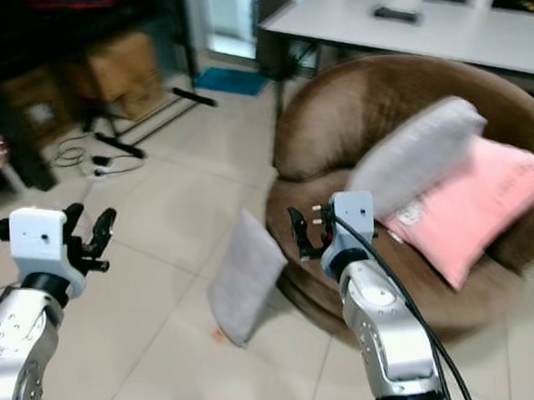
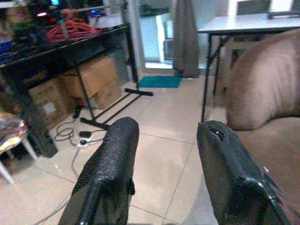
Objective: Move the pillow to the sofa from floor
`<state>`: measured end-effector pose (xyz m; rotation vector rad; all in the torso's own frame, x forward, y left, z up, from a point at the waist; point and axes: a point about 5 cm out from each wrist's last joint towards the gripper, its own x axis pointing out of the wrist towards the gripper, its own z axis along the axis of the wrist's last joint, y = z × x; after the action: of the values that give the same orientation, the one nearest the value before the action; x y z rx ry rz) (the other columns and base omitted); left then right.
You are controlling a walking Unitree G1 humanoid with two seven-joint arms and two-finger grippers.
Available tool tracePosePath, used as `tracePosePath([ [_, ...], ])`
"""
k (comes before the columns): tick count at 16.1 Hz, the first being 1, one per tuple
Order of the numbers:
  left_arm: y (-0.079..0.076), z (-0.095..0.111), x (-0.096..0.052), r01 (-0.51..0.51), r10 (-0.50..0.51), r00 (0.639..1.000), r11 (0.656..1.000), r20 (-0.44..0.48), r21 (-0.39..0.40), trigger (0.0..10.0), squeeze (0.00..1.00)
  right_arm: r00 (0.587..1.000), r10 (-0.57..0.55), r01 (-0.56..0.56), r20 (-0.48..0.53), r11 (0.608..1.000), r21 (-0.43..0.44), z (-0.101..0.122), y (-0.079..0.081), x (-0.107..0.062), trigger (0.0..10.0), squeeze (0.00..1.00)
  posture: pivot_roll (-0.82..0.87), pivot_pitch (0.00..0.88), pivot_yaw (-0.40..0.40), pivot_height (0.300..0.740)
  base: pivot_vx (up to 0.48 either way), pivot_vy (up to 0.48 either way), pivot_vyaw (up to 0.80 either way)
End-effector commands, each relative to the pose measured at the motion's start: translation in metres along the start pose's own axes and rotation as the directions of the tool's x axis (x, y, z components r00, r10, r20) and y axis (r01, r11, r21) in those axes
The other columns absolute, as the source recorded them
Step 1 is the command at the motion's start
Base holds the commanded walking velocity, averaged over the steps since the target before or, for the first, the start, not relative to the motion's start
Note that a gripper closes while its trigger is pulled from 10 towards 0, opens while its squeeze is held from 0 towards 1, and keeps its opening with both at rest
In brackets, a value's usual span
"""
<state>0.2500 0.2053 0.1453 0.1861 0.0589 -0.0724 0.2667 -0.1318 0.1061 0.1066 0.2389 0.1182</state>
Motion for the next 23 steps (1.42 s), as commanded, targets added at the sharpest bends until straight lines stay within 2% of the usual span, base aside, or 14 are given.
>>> tracePosePath([
  [1,0.0004,0.0011,-0.0002,0.001,-0.001,1.0,1.0,0.007,-0.002,10.0,0.0,1.0,-0.01,0.01,0.001,1.0,-0.003,0.0018,-0.0014,0.0014,10.0,0.0,0.1,0.0,-0.02,0.74,0.345,0.0,0.8],
  [2,0.0015,0.0001,-0.0012,0.0,0.0,1.0,1.0,0.004,0.0,10.0,0.0,0.998,-0.055,0.055,0.003,0.998,0.042,0.0008,-0.006,0.0025,10.0,0.0,0.11,0.0,-0.02,0.74,0.345,0.0,0.0],
  [23,0.0029,-0.001,-0.0017,0.033,-0.033,0.999,0.999,-0.004,0.034,10.0,0.0,0.996,-0.086,0.086,-0.002,0.996,0.034,-0.0041,-0.0061,0.0029,10.0,0.0,0.12,0.0,-0.012,0.74,0.355,0.0,0.0],
])
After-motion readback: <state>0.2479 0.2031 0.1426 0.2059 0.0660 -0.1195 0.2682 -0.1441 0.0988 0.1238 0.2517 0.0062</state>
